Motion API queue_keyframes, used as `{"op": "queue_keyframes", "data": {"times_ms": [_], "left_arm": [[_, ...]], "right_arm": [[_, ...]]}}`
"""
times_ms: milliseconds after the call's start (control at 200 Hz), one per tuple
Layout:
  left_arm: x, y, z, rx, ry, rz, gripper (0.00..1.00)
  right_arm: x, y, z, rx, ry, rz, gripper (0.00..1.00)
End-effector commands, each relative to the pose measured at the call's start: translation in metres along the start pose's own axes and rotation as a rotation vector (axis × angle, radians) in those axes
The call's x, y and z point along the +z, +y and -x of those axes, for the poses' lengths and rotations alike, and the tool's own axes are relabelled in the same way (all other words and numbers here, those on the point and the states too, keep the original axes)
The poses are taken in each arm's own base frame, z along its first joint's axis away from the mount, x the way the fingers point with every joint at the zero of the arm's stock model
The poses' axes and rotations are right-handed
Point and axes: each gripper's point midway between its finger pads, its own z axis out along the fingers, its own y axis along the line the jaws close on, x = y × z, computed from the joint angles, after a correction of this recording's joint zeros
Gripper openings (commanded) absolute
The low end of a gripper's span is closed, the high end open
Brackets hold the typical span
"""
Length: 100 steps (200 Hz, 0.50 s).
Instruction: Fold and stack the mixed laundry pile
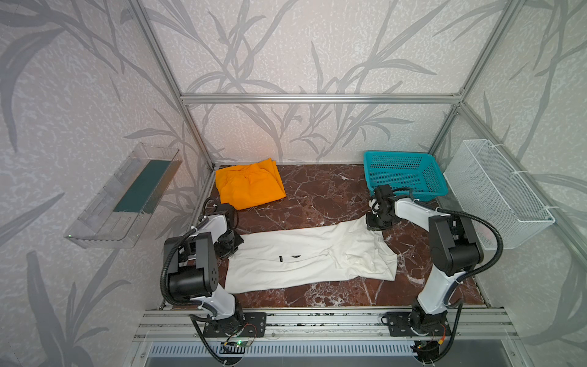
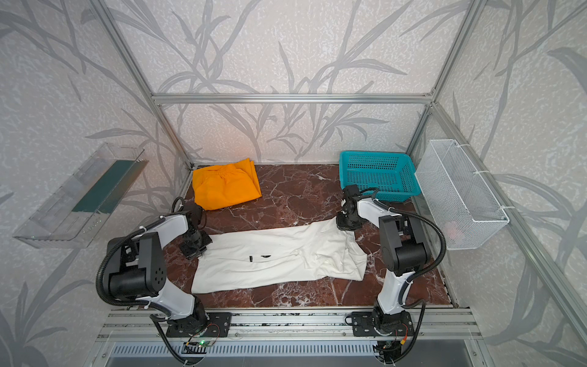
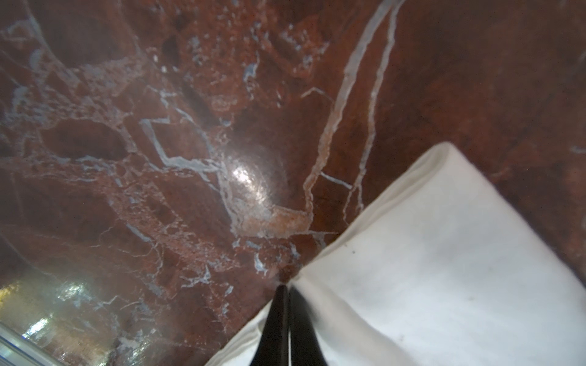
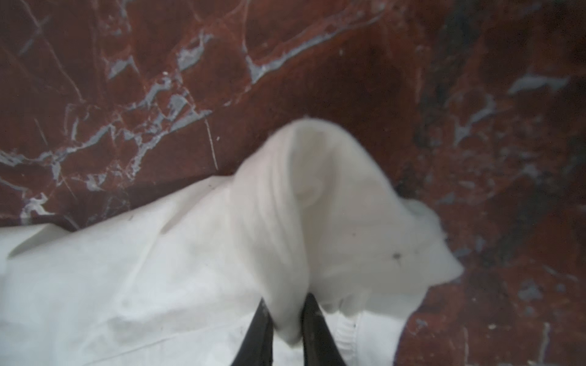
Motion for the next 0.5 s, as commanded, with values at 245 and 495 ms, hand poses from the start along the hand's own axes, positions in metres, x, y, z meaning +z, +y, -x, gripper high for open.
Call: {"op": "queue_keyframes", "data": {"times_ms": [245, 495], "left_arm": [[-0.007, -0.001, 0.001, -0.032, -0.048, -0.043, 0.0], [0.0, -0.006, -0.006, -0.027, -0.006, -0.06, 0.0]], "right_arm": [[-0.06, -0.028, 0.043, -0.001, -0.163, -0.145, 0.0], [-0.032, -0.037, 0.027, 0.055, -0.053, -0.101, 0.05]]}}
